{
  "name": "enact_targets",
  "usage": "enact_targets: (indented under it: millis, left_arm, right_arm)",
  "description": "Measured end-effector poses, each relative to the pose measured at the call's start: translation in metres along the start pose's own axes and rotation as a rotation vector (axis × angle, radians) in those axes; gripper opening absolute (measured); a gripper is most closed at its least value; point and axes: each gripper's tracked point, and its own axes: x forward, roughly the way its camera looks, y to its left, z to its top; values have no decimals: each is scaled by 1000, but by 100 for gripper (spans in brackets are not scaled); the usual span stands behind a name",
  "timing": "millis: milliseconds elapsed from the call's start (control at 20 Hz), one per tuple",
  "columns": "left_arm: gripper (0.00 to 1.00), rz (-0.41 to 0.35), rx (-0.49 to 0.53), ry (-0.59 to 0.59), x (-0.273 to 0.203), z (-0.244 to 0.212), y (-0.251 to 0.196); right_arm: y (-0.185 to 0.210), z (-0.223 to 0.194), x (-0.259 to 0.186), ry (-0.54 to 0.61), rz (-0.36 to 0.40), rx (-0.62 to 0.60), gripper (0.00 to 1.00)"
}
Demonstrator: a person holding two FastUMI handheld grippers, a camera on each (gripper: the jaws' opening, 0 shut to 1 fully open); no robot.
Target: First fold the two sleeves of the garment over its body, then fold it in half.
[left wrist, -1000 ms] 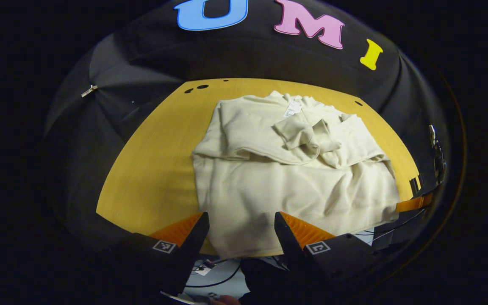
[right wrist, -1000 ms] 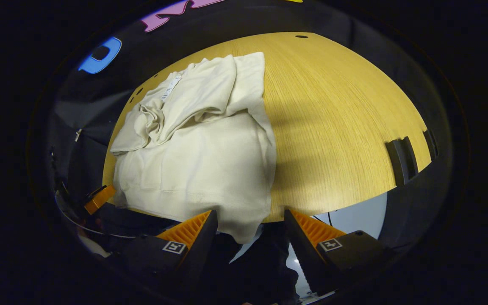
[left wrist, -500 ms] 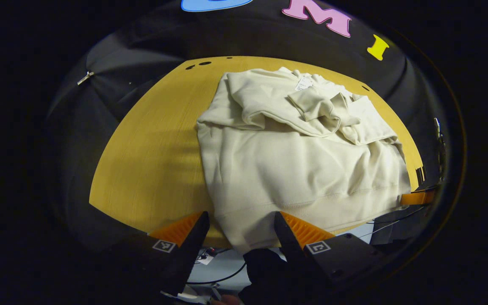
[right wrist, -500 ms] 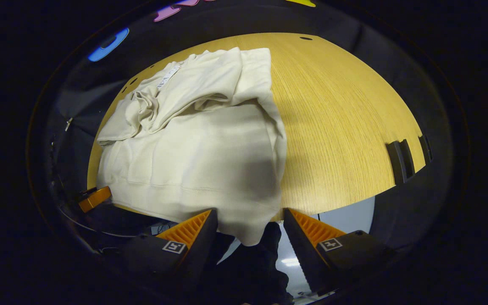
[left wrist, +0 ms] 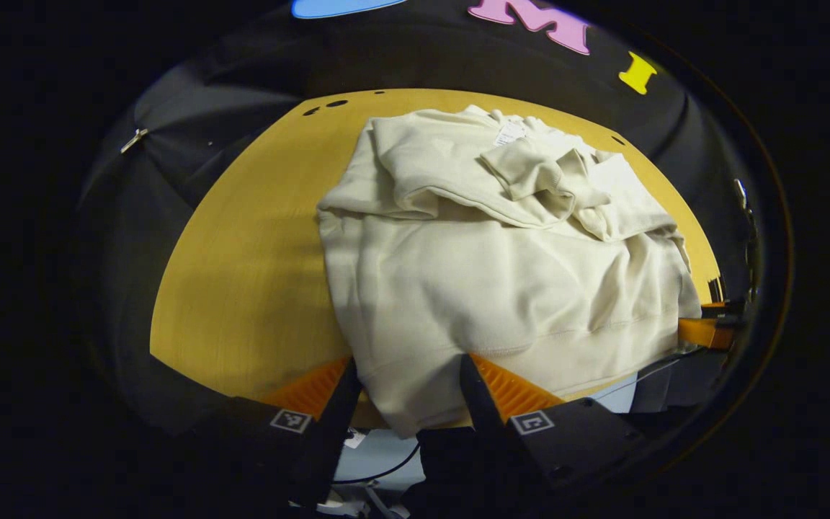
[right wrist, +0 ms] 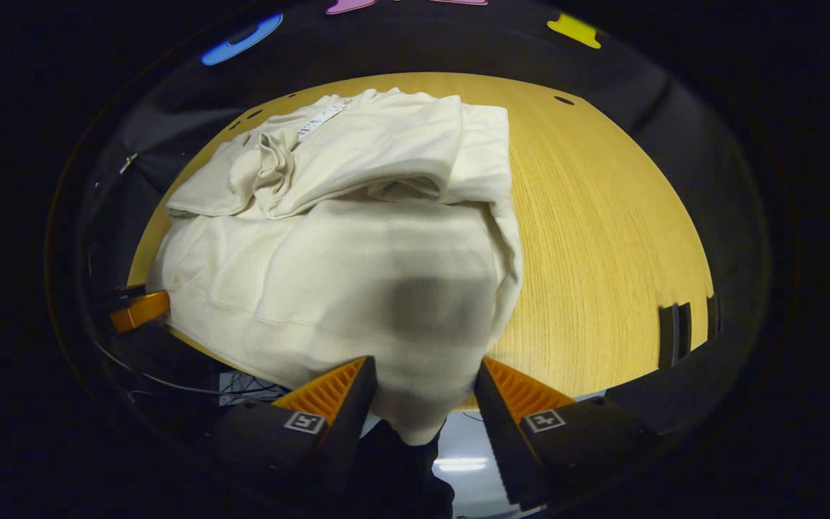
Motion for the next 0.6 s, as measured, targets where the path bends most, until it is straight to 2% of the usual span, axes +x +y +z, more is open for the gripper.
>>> enact_targets:
  millis: [50,100,150,200,250,300,600]
  left_arm:
    - [64,-37,30,-9,0,3,-7]
    - [42,-61,46,-20,2,7,-10]
    - [20,-74,43,-21,2,8,-12]
    - [17,-86,29,-13,0,7,-8]
    - [12,-90,18,-1,-1,6,-6]
    - [11,-88,18,1,-3,7,-3]
    - [9,-151,-31,-104,-35,49,-7]
  right_arm:
    - [7,2,0,4,27,9,74]
    - [11,2,0,9,36,22,39]
    - [11,2,1,15,39,27,33]
    - [15,1,0,23,52,45,25]
    - [14,1,-3,21,60,72,7]
    - [15,2,-8,3,73,97,14]
    - [15,30,-39,-97,130,231,14]
